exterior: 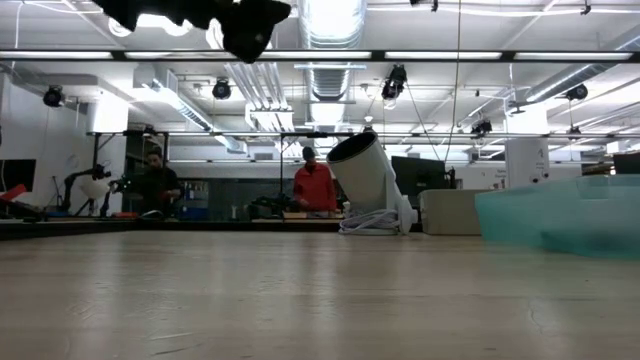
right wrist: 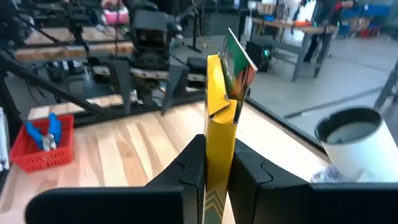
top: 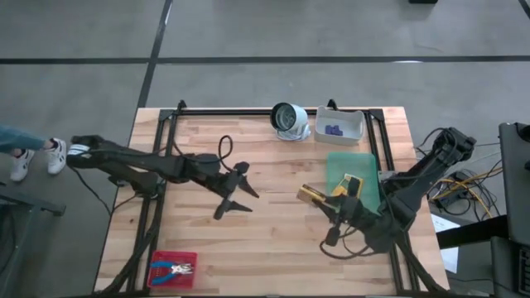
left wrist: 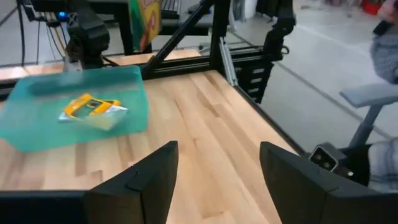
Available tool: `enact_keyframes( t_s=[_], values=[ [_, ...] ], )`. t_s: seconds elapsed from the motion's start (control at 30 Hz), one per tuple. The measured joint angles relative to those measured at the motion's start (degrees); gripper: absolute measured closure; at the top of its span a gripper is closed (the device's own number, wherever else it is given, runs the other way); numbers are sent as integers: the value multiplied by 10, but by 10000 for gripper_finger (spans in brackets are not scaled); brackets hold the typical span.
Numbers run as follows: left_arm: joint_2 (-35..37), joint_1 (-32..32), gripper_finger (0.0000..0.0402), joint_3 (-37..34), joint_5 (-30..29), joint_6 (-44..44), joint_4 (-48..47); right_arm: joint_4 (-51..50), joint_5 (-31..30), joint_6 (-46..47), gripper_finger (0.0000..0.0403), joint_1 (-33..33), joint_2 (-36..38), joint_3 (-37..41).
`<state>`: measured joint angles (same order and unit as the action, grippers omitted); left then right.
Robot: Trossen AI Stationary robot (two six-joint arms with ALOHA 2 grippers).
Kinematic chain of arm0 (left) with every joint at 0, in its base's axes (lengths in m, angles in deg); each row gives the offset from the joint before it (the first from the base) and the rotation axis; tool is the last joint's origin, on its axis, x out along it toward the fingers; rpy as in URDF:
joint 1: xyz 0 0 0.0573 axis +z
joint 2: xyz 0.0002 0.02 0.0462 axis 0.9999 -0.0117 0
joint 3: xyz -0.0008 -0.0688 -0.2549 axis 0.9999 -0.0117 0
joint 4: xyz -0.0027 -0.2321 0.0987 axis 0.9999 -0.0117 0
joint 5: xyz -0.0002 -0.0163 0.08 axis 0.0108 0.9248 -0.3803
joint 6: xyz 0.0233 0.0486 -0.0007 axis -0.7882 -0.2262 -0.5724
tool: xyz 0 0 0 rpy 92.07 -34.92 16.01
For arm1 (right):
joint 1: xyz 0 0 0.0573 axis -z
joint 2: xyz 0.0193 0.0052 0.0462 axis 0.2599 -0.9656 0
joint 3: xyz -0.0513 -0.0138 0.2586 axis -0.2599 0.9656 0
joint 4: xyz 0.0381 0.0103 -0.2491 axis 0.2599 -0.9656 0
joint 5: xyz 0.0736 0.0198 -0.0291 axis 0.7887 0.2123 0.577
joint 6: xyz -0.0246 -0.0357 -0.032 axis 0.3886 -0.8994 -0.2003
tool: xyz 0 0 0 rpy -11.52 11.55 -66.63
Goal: Pick & Place School Supplies
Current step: Put the crayon box into the green bin
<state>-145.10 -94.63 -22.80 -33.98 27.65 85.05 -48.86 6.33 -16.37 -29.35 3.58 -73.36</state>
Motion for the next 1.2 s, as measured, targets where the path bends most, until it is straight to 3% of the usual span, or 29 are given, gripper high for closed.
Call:
enact_keyframes(
  t_s=[0.13, 0.33, 0.5, 0.63, 0.77, 1.03, 1.2],
  values=[
    [12, -1, 170, -48, 3, 55, 73, -70, 0, 80, 364, 0, 8, 0],
    [47, -2, 170, -134, 20, 22, 198, -238, 13, 264, 364, -2, 28, 0],
    [81, -2, 170, -189, 21, 25, 240, -365, 26, 428, 364, -2, 53, 0],
    [103, -2, 170, -209, 21, 25, 256, -431, 38, 488, 364, -2, 64, 0],
    [120, -2, 170, -212, 22, 25, 258, -487, 94, 539, 364, -1, 73, 0],
    [125, -2, 170, -212, 23, 25, 255, -695, 226, 753, 364, 3, 72, 0],
    [124, -2, 170, -213, 23, 25, 255, -790, 263, 855, 364, 4, 73, 0]
  ],
)
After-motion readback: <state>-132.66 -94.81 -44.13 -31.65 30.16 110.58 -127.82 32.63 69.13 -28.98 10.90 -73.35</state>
